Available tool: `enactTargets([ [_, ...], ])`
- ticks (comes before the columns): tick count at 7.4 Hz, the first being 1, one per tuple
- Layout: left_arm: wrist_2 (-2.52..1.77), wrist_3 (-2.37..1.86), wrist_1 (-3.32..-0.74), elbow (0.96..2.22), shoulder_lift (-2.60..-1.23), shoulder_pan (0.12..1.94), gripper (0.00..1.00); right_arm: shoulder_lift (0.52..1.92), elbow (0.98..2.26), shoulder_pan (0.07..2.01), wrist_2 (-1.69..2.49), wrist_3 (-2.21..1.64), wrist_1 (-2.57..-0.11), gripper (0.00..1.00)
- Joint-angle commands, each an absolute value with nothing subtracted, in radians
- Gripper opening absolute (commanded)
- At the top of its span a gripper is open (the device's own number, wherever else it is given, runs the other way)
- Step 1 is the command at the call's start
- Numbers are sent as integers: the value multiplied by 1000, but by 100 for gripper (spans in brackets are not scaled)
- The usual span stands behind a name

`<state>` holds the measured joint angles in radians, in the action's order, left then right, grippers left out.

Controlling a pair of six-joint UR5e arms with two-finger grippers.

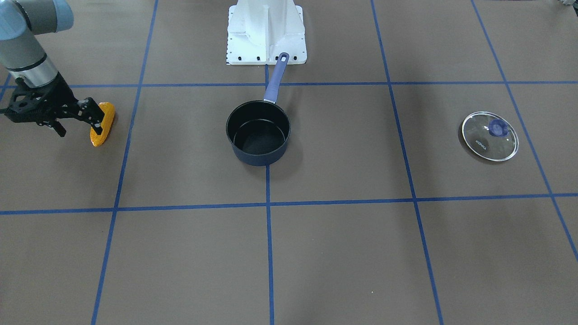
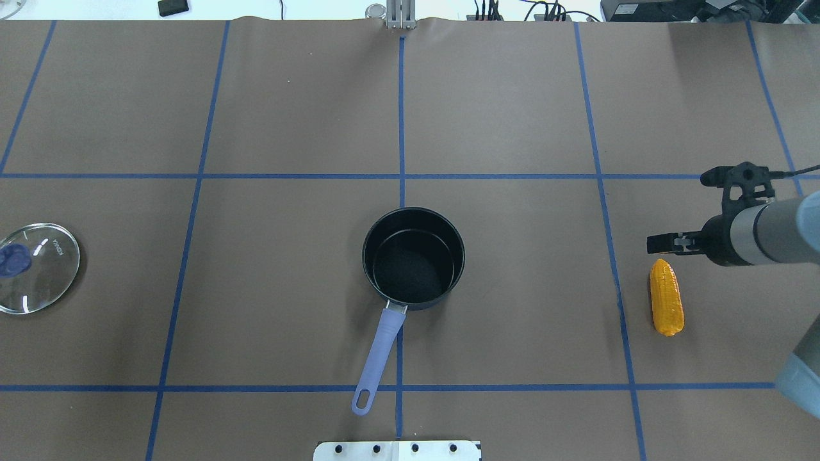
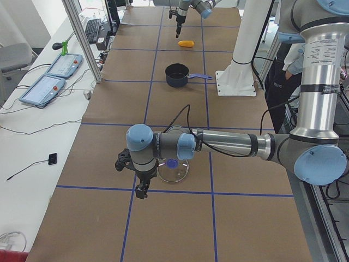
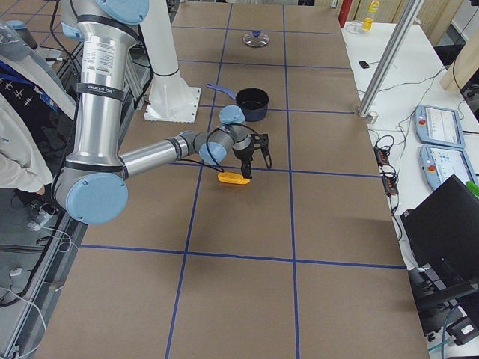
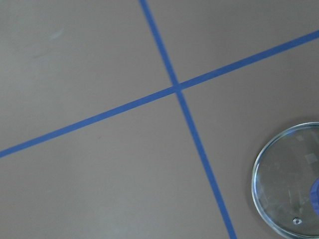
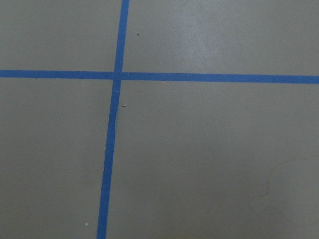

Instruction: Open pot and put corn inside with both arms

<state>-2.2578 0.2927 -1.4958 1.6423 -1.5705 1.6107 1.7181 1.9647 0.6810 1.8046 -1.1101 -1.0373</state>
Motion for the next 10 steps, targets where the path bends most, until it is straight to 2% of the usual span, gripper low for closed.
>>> enactTargets([
  [1,-2260,291,-1491,1644,-1569,1628,98,1732,1968,519,1640,-1250,-1035,100],
  [3,-2261,288,-1493,1647,-1571,1626,98,1880,1960,499,1637,-1241,-841,100],
  [4,-2272,288,-1493,1649,-1569,1626,98,1910,1941,497,1635,-1236,-784,100],
  [5,-2301,288,-1493,1646,-1569,1626,98,1898,1918,489,1631,-1238,-784,98],
  [6,-2302,290,-1493,1646,-1569,1626,98,1861,1884,488,1617,-1239,-787,92],
  [8,-2303,290,-1493,1646,-1569,1626,98,1821,1865,485,1614,-1241,-790,91],
  [9,-2303,290,-1493,1646,-1569,1626,98,1821,1870,485,1614,-1249,-790,64],
  [10,-2303,290,-1493,1646,-1568,1626,98,1821,1871,485,1615,-1249,-790,9],
])
